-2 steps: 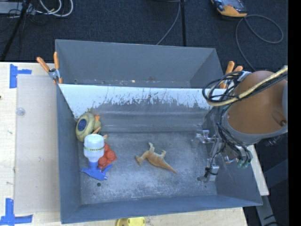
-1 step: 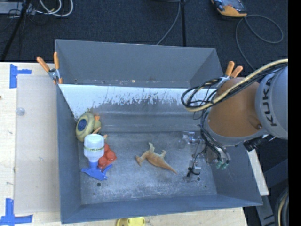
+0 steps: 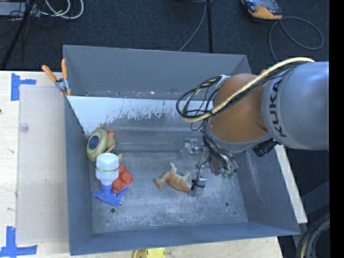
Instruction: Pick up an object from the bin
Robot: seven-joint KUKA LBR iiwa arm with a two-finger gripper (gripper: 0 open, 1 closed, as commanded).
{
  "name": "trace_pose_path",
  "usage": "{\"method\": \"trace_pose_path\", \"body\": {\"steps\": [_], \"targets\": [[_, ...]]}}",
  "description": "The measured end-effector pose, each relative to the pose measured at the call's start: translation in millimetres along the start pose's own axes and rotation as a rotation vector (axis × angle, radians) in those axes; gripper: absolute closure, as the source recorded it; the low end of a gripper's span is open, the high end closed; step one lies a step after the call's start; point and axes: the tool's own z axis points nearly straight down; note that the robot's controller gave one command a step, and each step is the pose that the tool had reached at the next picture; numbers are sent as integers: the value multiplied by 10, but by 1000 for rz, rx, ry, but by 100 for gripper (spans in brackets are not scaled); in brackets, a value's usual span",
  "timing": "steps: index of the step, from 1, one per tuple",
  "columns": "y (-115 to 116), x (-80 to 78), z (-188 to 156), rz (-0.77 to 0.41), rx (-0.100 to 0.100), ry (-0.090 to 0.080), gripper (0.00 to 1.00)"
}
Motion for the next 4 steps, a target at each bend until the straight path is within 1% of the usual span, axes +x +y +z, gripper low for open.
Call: {"method": "trace_pose_path", "body": {"steps": [1,2,3,4], "targets": [[-44,-39,258,201,2,3,0],[-34,-142,761,92,0,1,0],[44,13,859,382,3,6,100],[44,13,859,381,3,6,100]]}}
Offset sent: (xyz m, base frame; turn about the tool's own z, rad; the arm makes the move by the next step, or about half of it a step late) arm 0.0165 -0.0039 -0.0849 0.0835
